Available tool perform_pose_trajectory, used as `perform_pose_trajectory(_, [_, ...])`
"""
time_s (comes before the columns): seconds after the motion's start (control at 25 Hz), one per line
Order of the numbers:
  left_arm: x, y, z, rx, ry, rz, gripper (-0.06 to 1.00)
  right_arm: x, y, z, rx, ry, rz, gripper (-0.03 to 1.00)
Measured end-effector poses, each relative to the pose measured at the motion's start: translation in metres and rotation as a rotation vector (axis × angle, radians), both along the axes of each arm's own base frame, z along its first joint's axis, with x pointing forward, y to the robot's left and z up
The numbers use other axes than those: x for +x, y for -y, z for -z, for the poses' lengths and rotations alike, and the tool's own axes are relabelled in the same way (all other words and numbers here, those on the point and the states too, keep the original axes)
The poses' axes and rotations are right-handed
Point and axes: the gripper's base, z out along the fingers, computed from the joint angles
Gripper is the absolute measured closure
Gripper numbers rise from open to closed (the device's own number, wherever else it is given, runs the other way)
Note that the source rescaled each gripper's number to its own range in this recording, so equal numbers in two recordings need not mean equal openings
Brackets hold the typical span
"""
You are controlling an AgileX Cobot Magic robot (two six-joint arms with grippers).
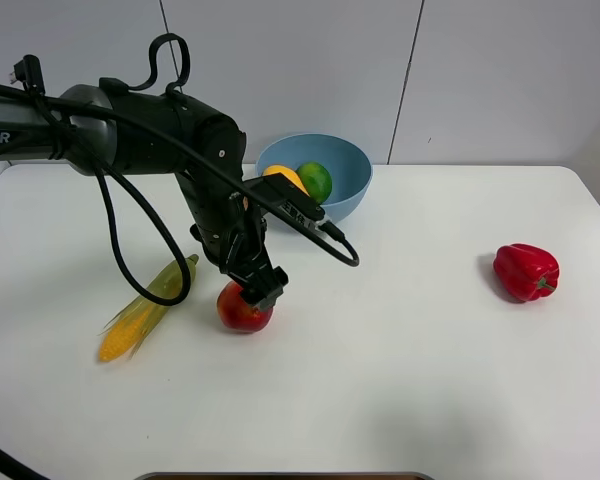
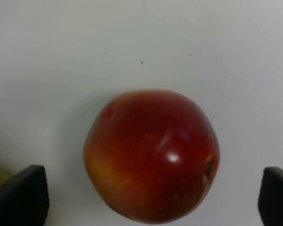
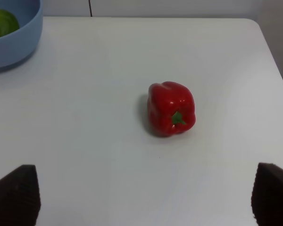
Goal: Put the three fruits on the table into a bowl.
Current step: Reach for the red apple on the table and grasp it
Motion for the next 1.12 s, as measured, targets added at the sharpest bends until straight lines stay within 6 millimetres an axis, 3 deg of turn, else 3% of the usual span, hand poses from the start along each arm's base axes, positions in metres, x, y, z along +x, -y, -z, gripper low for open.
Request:
perform_pose_trajectory(0.24, [0.0,0.0,0.003,0.004,-0.007,-0.006,0.05,0.0,0.0,0.0,0.0,0.0,0.0,-0.03])
perform_pose_trajectory(0.48, [0.002,0.002,0.03,0.048,-0.058,-0.019,0.05,0.0,0.0,0.0,0.0,0.0,0.0,-0.03])
perform_pose_trajectory(0.84, [0.005,0.005,0.053,0.061,-0.073,-0.024,0.05,0.0,0.0,0.0,0.0,0.0,0.0,-0.03])
perform_pose_trajectory(1.12, [0.007,0.006,0.054,0.051,-0.055,-0.02,0.05,0.0,0.0,0.0,0.0,0.0,0.0,-0.03])
